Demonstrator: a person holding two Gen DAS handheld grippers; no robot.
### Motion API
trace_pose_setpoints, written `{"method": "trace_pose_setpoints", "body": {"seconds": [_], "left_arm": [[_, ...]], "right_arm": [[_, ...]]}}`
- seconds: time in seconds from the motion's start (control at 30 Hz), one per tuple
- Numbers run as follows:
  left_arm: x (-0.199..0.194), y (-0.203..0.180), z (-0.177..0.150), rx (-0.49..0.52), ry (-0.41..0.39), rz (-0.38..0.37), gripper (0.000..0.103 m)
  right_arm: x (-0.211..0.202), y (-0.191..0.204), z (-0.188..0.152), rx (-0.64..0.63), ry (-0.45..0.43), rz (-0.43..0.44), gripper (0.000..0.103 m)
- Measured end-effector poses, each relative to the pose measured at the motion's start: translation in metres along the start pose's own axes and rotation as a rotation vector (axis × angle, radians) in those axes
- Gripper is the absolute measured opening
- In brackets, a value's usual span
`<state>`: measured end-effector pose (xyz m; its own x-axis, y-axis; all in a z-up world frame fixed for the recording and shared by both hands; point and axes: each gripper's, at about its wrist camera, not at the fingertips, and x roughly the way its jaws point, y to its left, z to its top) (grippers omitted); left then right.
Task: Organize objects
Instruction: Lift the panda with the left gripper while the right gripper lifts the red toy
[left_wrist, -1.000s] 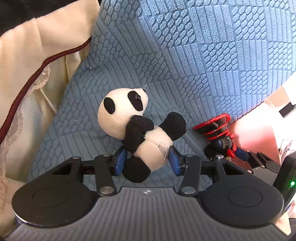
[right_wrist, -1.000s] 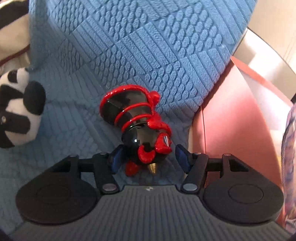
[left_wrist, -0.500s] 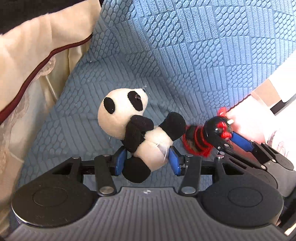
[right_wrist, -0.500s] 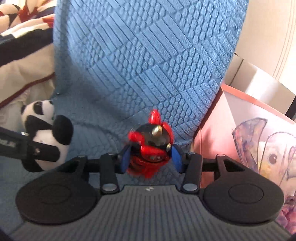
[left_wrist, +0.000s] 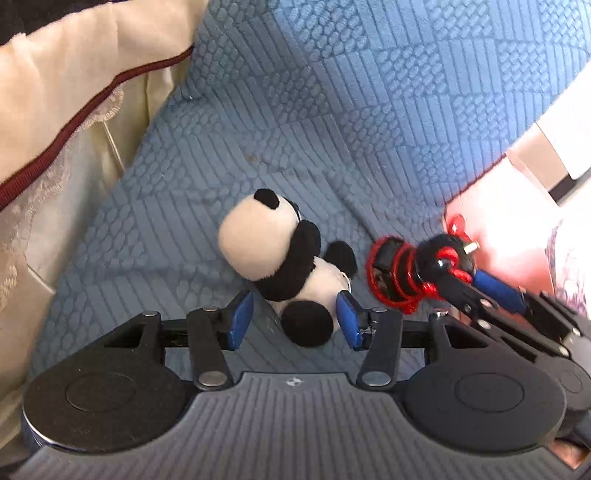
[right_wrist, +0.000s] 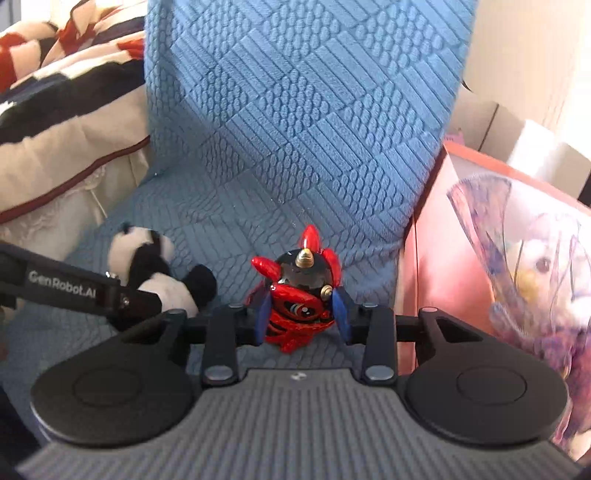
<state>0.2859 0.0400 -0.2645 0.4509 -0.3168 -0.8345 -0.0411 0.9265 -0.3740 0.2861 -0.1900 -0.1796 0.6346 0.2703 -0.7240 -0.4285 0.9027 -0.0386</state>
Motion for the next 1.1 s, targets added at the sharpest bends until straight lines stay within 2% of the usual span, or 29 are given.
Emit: {"method": "trace_pose_setpoints", "body": {"seconds": [0.07, 0.13, 0.2, 0.4, 0.57, 0.87, 0.93, 1.1], "left_arm": [[0.001, 0.005, 0.003, -0.041, 0.01, -0.023, 0.06], [0.001, 0.01, 0.005, -0.069, 0.015, -0.039, 0.06], [0.002, 0.011, 0.007, -0.086, 0.014, -0.05, 0.061], [0.007, 0.016, 0.011, -0.18, 0.016, -0.102, 0.062], [0.009, 0.02, 0.012, -0.263, 0.006, -0.131, 0.062], [0.014, 0.011, 0.014, -0.267, -0.01, -0.083, 0.062], [0.017, 0.008, 0.015, -0.241, 0.001, -0.063, 0.062], [0.022, 0.004, 0.014, -0.229, 0.004, -0.054, 0.062]], "right_arm": [[0.001, -0.008, 0.001, 0.055, -0.003, 0.033, 0.041], [0.003, -0.016, 0.002, 0.105, -0.003, 0.049, 0.054], [0.003, -0.018, 0.002, 0.127, -0.011, 0.041, 0.059], [0.012, -0.021, 0.003, 0.161, 0.019, 0.06, 0.059], [0.023, -0.021, 0.004, 0.169, 0.03, 0.037, 0.059], [0.029, -0.023, 0.001, 0.201, 0.046, 0.038, 0.061], [0.028, -0.023, 0.0, 0.205, 0.046, 0.037, 0.061], [0.02, -0.015, 0.0, 0.145, 0.038, 0.006, 0.06]]}}
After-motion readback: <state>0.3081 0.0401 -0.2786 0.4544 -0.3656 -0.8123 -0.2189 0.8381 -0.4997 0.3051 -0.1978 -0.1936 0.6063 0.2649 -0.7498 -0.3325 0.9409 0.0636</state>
